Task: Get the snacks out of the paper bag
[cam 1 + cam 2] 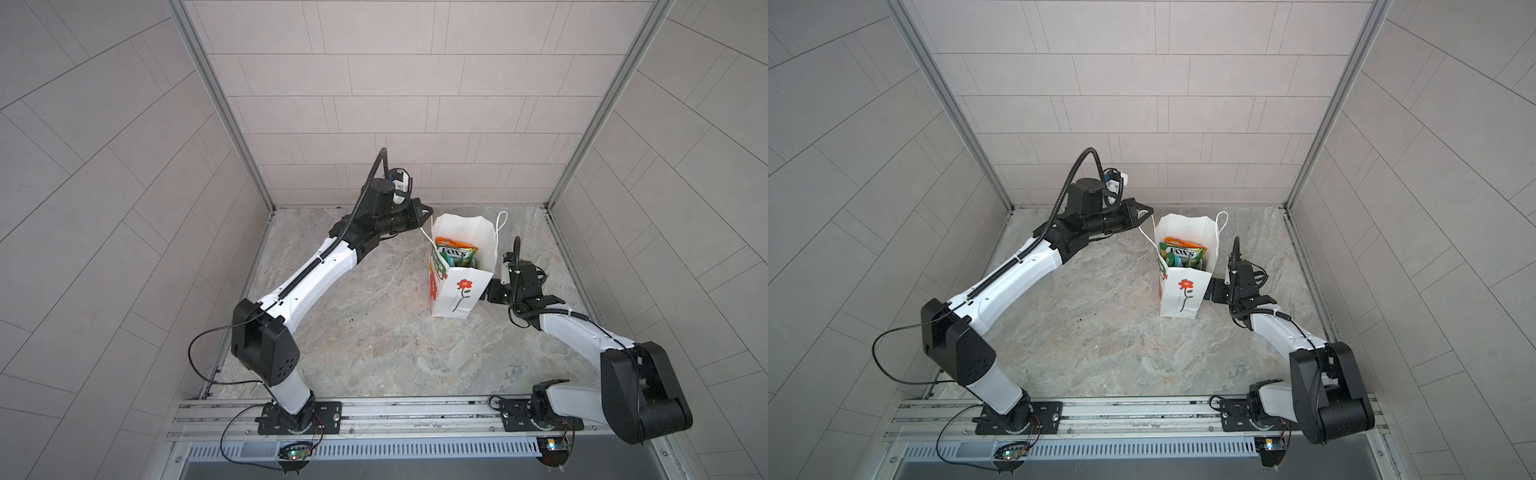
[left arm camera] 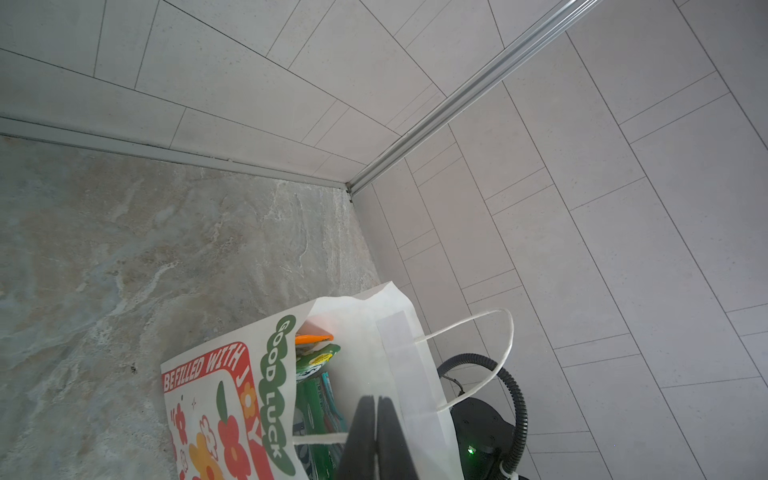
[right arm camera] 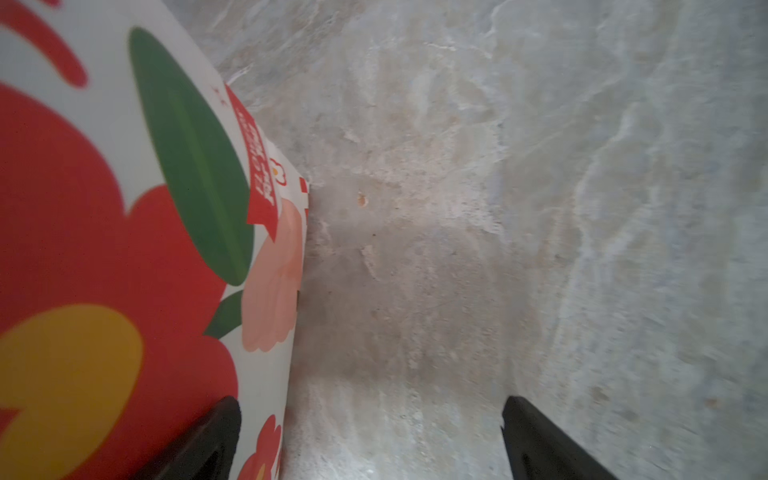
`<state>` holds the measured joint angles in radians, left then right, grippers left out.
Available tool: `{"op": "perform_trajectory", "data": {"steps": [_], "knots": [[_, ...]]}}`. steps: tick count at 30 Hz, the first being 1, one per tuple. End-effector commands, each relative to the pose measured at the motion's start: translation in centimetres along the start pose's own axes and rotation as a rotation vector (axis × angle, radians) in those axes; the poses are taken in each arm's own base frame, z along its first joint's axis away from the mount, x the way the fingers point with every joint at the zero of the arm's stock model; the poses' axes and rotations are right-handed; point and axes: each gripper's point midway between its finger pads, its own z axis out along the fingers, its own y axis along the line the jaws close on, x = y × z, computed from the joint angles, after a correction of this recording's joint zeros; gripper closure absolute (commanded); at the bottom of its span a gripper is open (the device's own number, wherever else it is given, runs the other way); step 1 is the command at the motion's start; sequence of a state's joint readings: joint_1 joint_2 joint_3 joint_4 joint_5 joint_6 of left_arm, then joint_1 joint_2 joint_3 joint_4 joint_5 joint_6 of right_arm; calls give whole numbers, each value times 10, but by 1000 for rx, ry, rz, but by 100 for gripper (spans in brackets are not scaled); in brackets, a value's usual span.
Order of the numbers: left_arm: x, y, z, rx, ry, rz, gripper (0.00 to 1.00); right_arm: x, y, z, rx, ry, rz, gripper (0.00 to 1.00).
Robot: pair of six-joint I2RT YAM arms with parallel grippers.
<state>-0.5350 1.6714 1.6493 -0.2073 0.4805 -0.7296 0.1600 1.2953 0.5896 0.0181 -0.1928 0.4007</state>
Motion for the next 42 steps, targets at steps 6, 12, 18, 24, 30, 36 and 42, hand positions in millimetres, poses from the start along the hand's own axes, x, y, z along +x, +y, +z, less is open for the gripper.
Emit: {"op": "perform_trajectory", "data": {"steps": [6, 12, 18, 24, 30, 36, 42], "knots": [[-39, -38, -44, 70, -26, 198, 100, -9, 91, 15, -254, -42, -61, 1], [-51, -28, -71, 54, -18, 243, 100, -10, 156, 28, -340, -125, -106, 1], [-56, -15, -93, -30, 6, 299, 100, -12, 221, 45, -487, -168, -97, 2], [-54, -10, -104, -88, 28, 351, 100, -4, 279, 57, -577, -174, -113, 2], [-53, -18, -114, -89, 40, 397, 100, -6, 325, 67, -668, -214, -94, 2], [-42, -11, -117, -105, 67, 398, 100, 6, 354, 73, -702, -192, -114, 2], [-23, 3, -115, -115, 95, 361, 100, 21, 315, 61, -611, -168, -160, 2]]}}
